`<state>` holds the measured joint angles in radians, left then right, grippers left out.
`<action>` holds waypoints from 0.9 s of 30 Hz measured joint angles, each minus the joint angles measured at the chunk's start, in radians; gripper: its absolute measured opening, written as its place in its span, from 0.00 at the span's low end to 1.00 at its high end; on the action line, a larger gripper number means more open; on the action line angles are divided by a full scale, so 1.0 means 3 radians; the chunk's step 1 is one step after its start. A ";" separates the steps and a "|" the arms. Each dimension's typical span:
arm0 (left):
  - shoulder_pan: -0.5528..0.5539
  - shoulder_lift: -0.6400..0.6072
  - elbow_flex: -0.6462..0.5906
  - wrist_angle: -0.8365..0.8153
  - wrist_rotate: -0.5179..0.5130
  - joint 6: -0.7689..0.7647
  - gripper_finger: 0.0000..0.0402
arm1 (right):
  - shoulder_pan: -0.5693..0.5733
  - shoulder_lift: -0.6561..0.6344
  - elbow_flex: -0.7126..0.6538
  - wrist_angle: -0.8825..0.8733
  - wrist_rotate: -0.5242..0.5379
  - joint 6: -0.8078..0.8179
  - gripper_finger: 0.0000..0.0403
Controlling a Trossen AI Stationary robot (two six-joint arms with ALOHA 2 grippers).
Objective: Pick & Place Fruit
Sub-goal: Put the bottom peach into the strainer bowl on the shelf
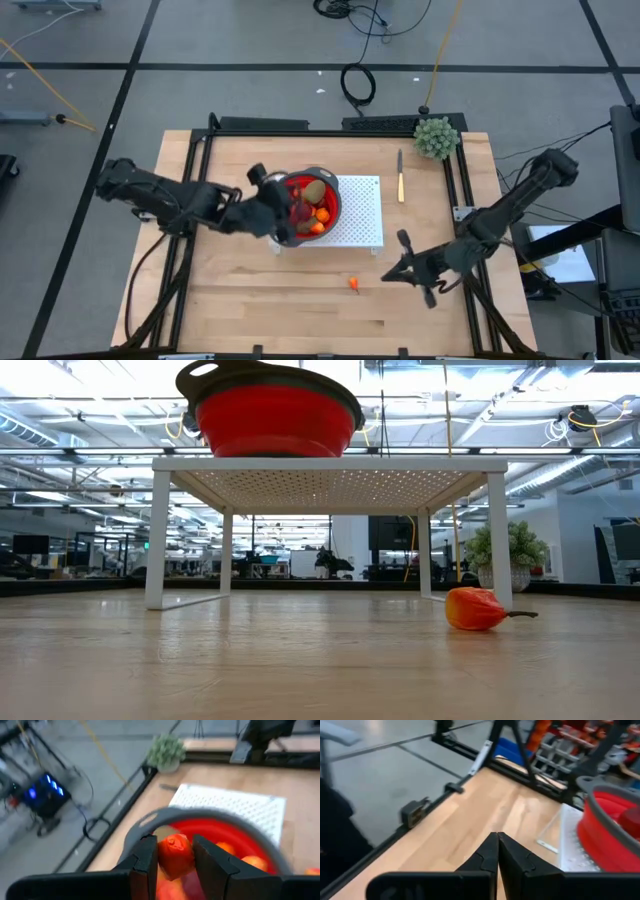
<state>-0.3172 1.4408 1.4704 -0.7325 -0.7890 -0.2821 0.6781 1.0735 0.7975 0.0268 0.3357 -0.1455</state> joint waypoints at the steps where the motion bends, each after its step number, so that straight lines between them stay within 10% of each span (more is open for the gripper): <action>1: 0.0055 -0.0022 0.0000 -0.0094 0.0077 -0.0067 0.25 | 0.0000 -0.0062 0.0000 -0.0073 -0.0079 0.0001 0.00; 18: 0.0852 -0.0054 0.0001 -0.0518 0.1513 -0.0849 0.25 | -0.0008 -0.1022 -0.0650 0.0030 -0.0336 0.0107 0.00; 27: 0.1057 -0.0054 0.0001 -0.0524 0.1589 -0.0874 0.25 | -0.0008 -0.1203 -0.0983 0.0393 -0.0340 0.0101 0.00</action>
<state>-0.0001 1.4246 1.4708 -0.8896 -0.3125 -0.5442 0.6758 0.7125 0.5025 0.1445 0.2338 -0.1151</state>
